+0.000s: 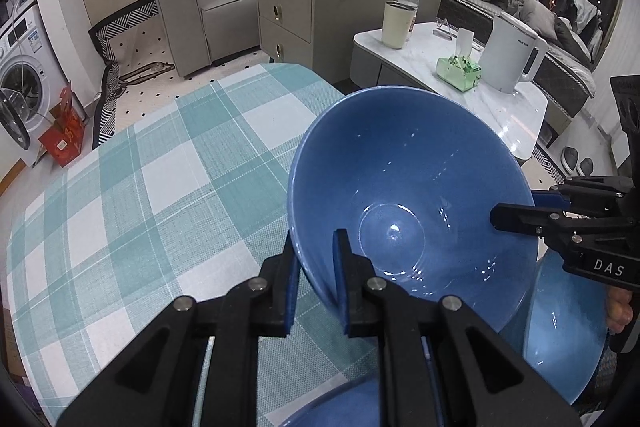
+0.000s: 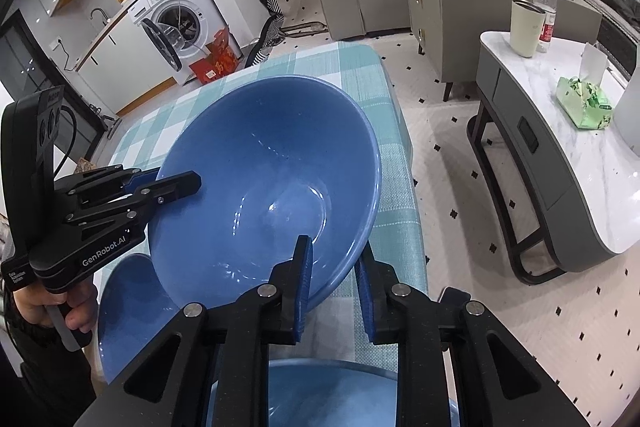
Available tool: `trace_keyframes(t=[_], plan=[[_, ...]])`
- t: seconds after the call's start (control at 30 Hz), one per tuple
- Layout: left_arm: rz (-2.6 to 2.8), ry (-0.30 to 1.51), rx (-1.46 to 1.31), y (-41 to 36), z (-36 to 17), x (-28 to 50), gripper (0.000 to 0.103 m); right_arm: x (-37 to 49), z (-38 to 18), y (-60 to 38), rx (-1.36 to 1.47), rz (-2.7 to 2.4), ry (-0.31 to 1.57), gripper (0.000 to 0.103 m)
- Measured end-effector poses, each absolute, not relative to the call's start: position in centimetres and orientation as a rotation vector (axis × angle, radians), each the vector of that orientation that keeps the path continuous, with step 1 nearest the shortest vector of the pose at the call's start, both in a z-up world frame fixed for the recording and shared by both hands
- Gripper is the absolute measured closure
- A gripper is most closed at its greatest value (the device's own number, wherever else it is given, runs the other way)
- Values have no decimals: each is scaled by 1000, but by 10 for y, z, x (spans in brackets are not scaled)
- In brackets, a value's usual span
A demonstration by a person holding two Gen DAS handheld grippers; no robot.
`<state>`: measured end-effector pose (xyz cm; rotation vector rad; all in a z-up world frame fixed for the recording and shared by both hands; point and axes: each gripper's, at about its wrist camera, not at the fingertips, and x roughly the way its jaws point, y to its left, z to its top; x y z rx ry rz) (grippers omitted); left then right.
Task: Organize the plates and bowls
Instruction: 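Lift the dark blue bowl with both grippers and carry it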
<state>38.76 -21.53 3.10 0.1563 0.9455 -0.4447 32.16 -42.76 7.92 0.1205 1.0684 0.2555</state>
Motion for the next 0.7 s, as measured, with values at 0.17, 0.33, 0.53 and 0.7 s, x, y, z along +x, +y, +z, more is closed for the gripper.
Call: trace_keyframes(t=[0.17,0.33,0.53,0.7], plan=[[-443,917,155,-215,42,383,90,318,91,-428,114,251,1038,82],[-440,892,151,-212,55,375,90,310,104,-428,110,254,1007,82],[-438,859,150,-209,71,363,90,301,119,-425,102,262,978,82],[-433,840,154,-206,82,353,90,291,132,-423,101,266,954,82]])
